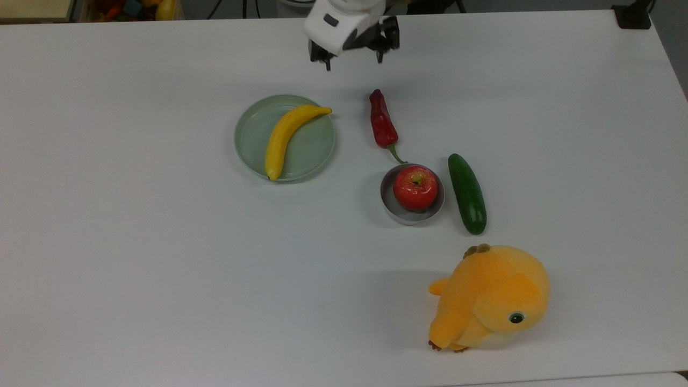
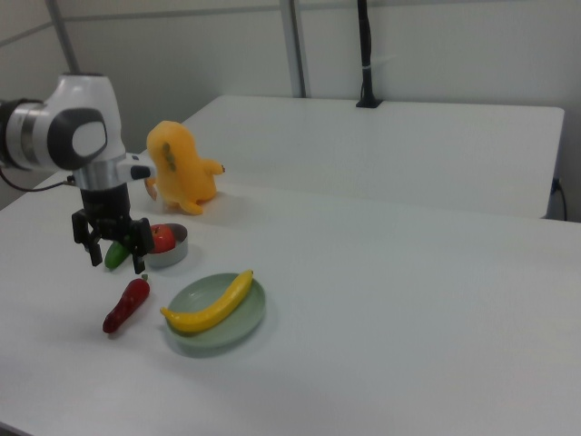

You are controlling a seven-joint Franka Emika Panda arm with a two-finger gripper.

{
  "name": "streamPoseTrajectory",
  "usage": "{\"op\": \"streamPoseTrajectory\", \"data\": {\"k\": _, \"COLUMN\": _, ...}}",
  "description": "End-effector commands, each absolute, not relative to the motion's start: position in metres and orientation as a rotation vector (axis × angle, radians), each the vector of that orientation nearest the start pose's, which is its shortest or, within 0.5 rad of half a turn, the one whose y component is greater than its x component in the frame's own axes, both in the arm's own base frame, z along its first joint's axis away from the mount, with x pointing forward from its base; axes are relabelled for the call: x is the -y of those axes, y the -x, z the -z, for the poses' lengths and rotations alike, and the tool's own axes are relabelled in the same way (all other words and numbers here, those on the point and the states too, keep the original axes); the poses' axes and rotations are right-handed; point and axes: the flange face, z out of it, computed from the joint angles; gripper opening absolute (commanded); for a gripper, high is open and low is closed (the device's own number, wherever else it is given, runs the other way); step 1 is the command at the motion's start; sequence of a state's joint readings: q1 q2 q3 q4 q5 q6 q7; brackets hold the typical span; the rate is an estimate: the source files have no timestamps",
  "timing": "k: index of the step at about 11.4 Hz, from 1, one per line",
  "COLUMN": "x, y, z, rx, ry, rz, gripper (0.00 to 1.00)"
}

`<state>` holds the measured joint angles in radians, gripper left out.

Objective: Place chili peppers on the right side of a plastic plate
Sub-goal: 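Move the open gripper over the red chili pepper and lower it, then close the gripper on the red chili pepper's stem end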

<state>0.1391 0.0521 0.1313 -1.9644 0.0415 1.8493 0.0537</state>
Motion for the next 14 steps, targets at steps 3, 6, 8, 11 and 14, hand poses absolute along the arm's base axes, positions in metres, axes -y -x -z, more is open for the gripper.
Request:
{"op": "streamPoseTrajectory", "data": {"k": 3, "x": -0.180, "y": -0.537, "z": -0.374, "rx": 0.160, "ry": 3.087, "rz": -0.114, "gripper": 1.00}}
{"op": "streamPoseTrajectory", "data": {"k": 6, "x": -0.194, "y": -0.524, "z": -0.340, "rx": 0.213, "ry": 3.084, "rz": -0.056, "gripper": 1.00}}
{"op": "streamPoseTrajectory", "data": {"k": 8, "x": -0.194, "y": -0.526, "z": -0.325, "rx": 0.215, "ry": 3.083, "rz": -0.048, "gripper": 1.00}}
{"op": "streamPoseTrajectory", "data": {"k": 11, "x": -0.193, "y": -0.528, "z": -0.316, "rx": 0.274, "ry": 3.116, "rz": -0.031, "gripper": 0.80}}
{"op": "streamPoseTrajectory", "data": {"k": 14, "x": -0.192, "y": -0.529, "z": -0.316, "rx": 0.282, "ry": 3.121, "rz": -0.026, "gripper": 0.21}}
